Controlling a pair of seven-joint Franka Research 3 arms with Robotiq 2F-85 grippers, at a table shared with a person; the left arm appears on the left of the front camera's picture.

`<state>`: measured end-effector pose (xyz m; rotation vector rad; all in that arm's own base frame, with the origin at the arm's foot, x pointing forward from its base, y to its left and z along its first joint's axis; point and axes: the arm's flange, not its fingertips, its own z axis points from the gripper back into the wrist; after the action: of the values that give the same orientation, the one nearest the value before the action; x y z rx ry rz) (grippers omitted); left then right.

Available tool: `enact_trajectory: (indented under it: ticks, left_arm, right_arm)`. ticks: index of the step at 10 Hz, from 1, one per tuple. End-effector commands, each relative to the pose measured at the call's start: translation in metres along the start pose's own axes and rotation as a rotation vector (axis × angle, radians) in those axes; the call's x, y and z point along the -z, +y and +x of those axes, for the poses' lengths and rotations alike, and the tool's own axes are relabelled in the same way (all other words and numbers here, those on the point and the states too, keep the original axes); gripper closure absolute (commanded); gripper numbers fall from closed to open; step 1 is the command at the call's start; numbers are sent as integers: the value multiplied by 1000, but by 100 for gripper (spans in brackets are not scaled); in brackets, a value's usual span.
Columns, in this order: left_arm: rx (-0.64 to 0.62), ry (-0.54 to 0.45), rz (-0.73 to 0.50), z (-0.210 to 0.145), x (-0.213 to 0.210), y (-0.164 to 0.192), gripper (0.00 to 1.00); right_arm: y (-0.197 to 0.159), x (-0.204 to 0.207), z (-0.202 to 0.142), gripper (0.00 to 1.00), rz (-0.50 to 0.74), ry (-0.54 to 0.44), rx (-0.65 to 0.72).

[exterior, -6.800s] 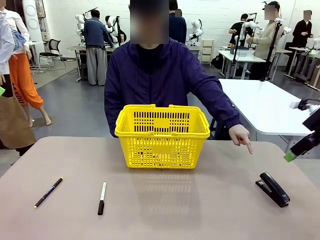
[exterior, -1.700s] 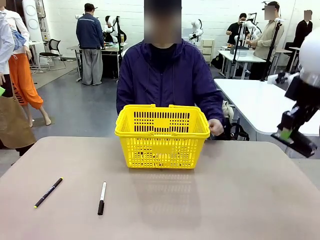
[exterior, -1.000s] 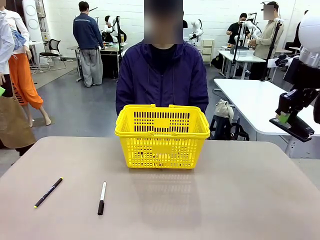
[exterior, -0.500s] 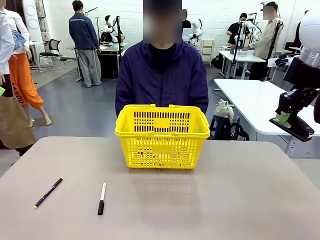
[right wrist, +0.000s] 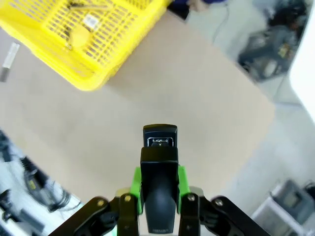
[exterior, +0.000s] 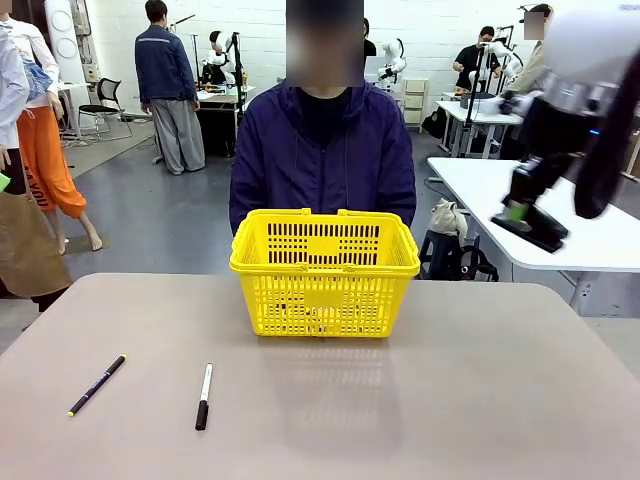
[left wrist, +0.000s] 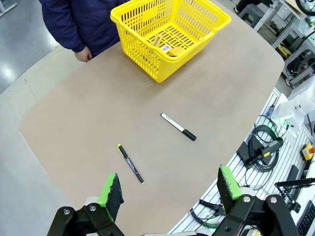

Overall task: Place the items the person wants into the basket.
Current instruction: Pick up the item the person points to and place it in the Market Basket.

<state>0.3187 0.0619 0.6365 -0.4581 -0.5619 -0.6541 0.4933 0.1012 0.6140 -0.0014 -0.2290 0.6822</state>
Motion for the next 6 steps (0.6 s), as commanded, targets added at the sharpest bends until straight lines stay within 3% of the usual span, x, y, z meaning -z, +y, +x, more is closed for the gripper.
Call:
enact_trajectory:
  ticks: [1,3,6]
  left_arm:
    - [0,-5,-6,-2,0,0,0]
    - [0,-5,-6,-2,0,0,0]
    - [0,-5,-6,-2,0,0,0]
  right_arm:
    - [-4,-6,64,68,83,-72,-167]
    - [18,4,127,68,132,-116,-295]
    - [64,43,191,68,149,-84,-490]
